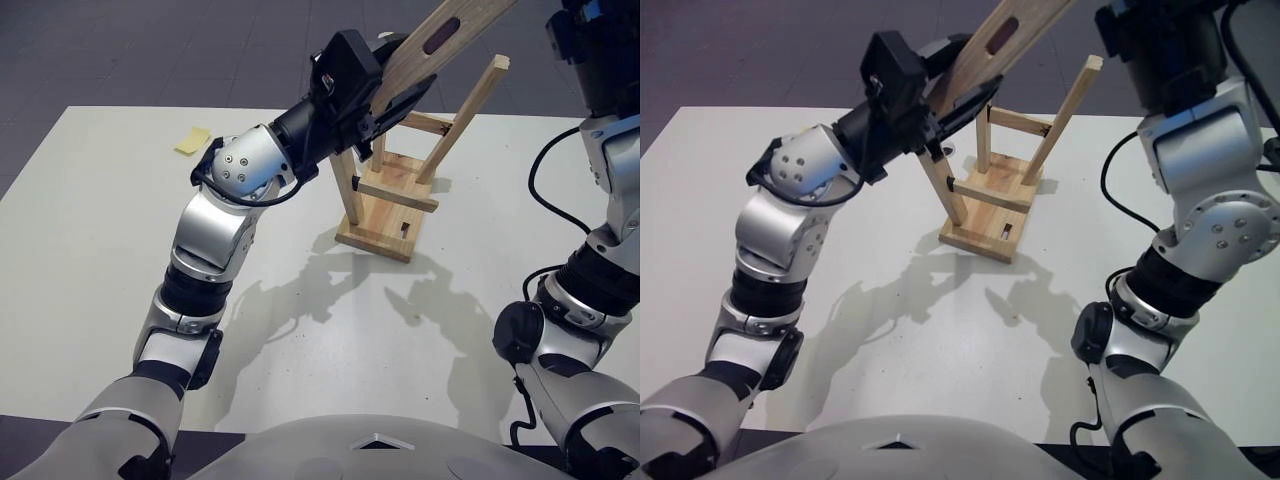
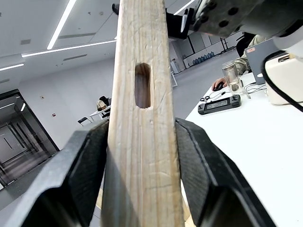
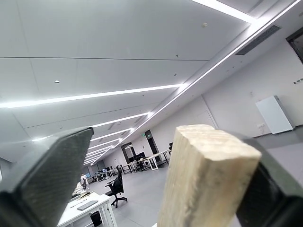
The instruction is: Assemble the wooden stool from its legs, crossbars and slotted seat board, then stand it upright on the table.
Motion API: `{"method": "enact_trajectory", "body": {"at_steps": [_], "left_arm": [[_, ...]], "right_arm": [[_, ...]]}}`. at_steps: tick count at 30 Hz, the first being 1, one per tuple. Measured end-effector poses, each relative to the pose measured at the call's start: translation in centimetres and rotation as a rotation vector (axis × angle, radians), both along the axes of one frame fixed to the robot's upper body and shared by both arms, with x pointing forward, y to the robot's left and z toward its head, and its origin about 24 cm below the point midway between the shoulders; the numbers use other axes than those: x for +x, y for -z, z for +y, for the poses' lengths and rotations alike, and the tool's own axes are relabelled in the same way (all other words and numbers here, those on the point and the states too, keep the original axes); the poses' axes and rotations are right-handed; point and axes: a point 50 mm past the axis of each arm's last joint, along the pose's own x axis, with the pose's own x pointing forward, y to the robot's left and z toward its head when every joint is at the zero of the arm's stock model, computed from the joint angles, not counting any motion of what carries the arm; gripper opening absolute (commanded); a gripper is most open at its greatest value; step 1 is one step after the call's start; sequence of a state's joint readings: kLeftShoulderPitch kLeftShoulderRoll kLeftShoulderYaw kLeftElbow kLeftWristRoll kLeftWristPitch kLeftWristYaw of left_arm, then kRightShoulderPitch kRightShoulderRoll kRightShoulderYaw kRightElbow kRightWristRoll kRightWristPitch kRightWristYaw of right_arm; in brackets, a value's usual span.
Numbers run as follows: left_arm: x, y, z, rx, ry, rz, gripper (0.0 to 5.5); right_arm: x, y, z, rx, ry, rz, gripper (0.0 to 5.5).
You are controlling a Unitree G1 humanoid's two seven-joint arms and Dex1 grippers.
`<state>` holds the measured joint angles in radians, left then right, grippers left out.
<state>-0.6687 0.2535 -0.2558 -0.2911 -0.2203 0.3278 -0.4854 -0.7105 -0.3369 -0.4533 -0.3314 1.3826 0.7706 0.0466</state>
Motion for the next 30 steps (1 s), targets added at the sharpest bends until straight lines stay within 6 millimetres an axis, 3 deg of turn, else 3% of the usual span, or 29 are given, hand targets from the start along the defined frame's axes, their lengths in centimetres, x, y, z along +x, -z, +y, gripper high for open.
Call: {"method": "enact_trajectory", "body": {"at_steps": [17,25,30], "left_arm": [[0.0,0.2,0.0,0.005,-0.014,0.000,2.04],[0.0,0.4,-0.1,0.007,-0.015,0.003,2.04],[-0.4,-0.1,-0.1,-0.041,0.010,0.030,3.04]], "right_arm": [[0.6,1.5,0.4,-0.022,0.002,0.069,1.01],[0.5,1.7,0.4,-0.018,0.012,0.072,1.01],[0.2,2.1,-0.1,-0.008,0.036,0.090,1.01]]}}
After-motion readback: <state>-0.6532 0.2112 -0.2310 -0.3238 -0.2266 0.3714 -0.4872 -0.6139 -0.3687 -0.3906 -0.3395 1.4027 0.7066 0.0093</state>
